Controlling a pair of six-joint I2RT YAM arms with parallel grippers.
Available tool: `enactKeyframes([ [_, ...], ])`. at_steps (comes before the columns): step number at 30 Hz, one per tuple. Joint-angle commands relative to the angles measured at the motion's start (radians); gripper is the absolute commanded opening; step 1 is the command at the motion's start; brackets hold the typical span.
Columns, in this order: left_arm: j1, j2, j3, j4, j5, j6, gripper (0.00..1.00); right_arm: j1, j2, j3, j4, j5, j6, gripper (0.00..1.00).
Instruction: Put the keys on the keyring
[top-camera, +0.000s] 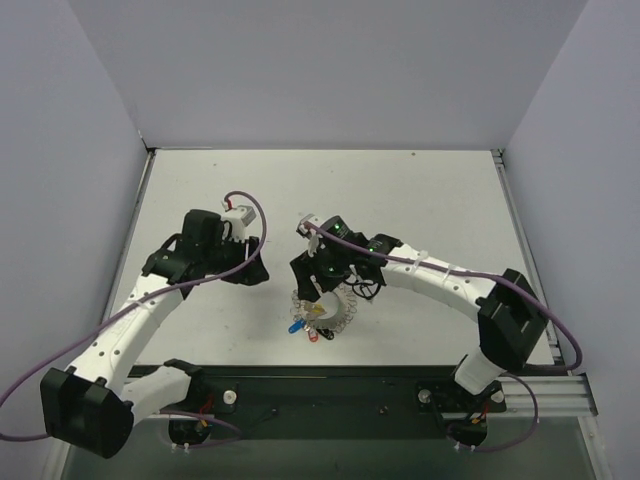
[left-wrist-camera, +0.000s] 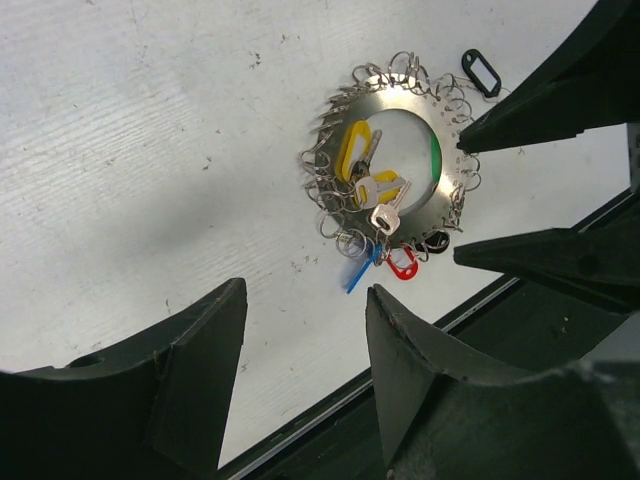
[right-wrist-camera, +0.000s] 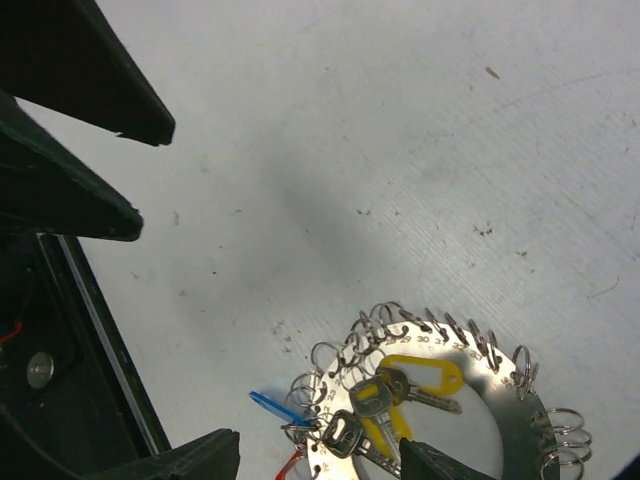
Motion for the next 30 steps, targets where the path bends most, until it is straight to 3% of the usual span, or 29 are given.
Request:
enactKeyframes([
  [1,0.011,0.025,-0.032,0.105,0.066,-0.051,0.61,-0.028,0.064,0.007,-0.012,0.071,0.043,0.61],
  [9,0.000,0.126,-0.100,0.225,0.137,-0.122,0.60,-0.166,0.070,-0.005,-0.003,0.087,0.138,0.50],
  [19,-0.109,0.238,-0.173,0.288,0.178,-0.198,0.58,-0.174,0.046,-0.054,0.016,0.031,0.141,0.50],
  [24,-0.112,0.221,-0.299,0.447,0.137,-0.350,0.56,-0.173,0.010,-0.083,0.034,-0.022,0.131,0.51],
  [30,-0.112,0.216,-0.388,0.597,0.092,-0.402,0.56,-0.162,0.012,-0.088,0.057,-0.137,0.094,0.52],
])
